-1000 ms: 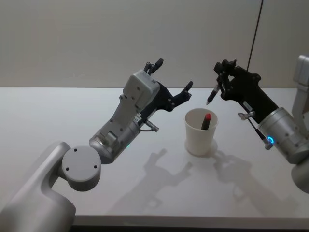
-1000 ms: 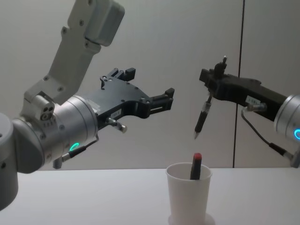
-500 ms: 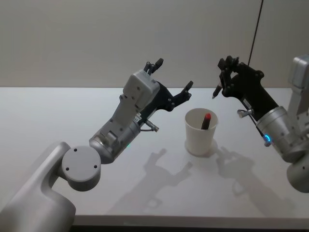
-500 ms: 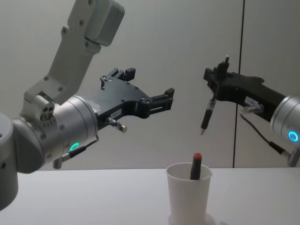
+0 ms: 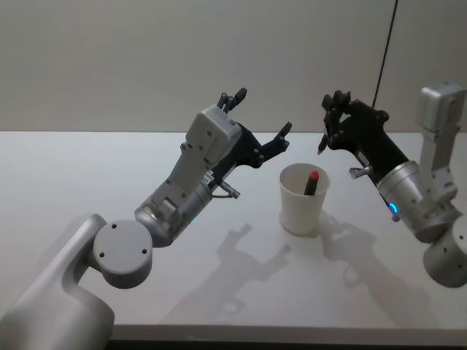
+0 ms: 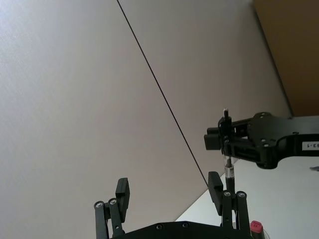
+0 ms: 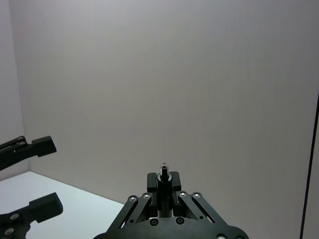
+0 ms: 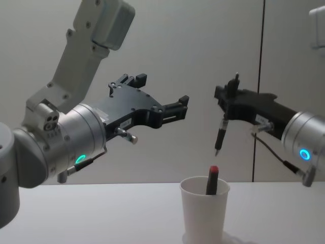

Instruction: Place the pen into the pen holder.

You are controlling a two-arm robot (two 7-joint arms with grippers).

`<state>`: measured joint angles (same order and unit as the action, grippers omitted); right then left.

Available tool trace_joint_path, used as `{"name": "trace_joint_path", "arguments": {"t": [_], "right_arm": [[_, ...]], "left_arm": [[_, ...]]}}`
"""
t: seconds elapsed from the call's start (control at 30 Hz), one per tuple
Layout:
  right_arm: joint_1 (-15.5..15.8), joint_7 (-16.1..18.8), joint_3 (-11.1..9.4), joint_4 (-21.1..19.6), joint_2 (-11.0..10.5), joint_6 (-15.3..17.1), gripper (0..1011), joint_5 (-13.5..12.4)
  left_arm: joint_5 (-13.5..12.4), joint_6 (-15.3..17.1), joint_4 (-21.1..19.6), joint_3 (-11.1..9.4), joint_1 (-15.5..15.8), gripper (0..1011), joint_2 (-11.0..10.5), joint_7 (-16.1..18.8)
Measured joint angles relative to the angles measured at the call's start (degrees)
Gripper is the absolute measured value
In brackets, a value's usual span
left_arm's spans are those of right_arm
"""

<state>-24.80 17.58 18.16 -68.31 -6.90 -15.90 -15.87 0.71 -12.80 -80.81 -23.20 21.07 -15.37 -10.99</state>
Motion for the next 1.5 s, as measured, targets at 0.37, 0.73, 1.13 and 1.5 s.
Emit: {"name": "trace_joint_path", "arguments": {"t": [0.37, 0.73, 1.13, 1.5], "right_arm": [[-2.40, 0.46, 0.31, 4.84, 1.26, 2.65, 143, 0.94], [-4.04, 0.98, 0.50, 8.25, 2.08, 3.69, 257, 1.48], [-4.70, 1.43, 0.42, 9.51, 2.36, 4.00, 616, 1.26], [-4.89, 1.57, 0.30, 9.84, 2.44, 4.01, 957, 0.82]], "left_arm": [[0.00, 0.00, 0.00, 0.00, 0.00, 1004, 0.00, 0.00], [0.00, 0.00, 0.00, 0.00, 0.00, 1004, 0.00, 0.00], [0.00, 0.00, 0.00, 0.00, 0.00, 1004, 0.00, 0.00], [0.00, 0.00, 0.00, 0.00, 0.00, 1004, 0.00, 0.00]]}}
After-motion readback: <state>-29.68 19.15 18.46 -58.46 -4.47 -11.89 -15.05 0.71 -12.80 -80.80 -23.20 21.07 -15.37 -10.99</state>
